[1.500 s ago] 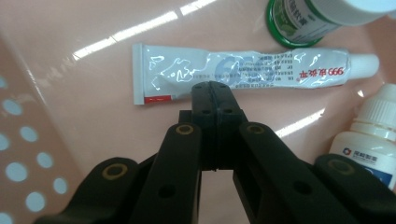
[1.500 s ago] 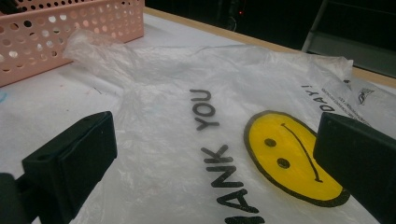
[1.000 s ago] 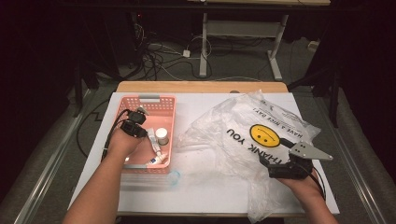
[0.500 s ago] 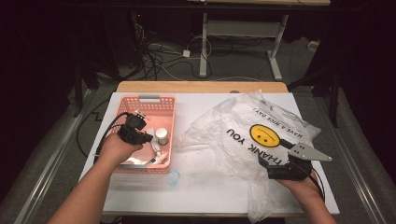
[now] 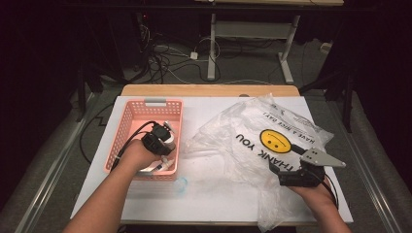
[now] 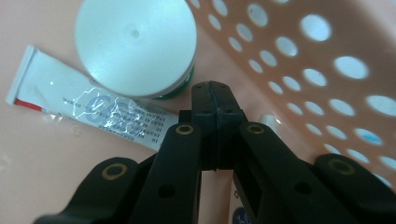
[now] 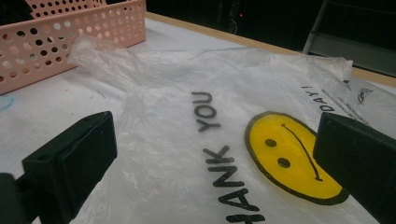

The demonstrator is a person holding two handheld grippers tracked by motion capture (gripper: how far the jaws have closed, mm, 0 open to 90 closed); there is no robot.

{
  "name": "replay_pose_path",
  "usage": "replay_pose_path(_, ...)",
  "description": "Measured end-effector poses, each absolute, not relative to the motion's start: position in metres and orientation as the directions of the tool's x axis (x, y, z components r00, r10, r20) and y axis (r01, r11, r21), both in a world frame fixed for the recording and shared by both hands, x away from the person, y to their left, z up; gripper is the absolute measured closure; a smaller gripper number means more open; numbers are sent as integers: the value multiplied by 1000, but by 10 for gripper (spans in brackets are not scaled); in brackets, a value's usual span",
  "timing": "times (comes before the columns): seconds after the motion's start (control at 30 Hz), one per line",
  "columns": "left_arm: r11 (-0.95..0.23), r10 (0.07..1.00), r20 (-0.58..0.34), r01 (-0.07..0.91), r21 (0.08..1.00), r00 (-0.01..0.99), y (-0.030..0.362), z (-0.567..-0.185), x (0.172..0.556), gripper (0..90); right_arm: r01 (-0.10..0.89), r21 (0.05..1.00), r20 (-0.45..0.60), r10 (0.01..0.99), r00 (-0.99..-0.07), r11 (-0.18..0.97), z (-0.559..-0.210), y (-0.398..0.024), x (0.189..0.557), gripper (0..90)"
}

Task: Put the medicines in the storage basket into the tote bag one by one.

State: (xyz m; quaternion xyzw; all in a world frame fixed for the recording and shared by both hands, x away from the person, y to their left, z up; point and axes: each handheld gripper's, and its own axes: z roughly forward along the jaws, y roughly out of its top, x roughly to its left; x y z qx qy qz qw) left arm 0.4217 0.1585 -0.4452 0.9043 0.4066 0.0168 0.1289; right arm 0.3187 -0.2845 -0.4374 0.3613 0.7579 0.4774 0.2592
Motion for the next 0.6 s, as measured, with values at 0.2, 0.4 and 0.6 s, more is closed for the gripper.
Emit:
replay_pose_path(0.2, -632, 761, -28, 751, 191, 648, 168, -451, 427, 876, 299, 911, -53, 799, -599, 284, -437, -285, 317, 1)
replay_pose_path(0.4, -605, 788, -1, 773, 192, 616, 184, -448, 428, 876, 300, 911, -51, 800, -598, 283, -437, -284, 318, 1)
replay_pose_path(0.6, -552, 812, -34, 785, 281, 583, 202, -439, 425, 875, 299, 911, -52, 798, -600, 284, -437, -285, 317, 1)
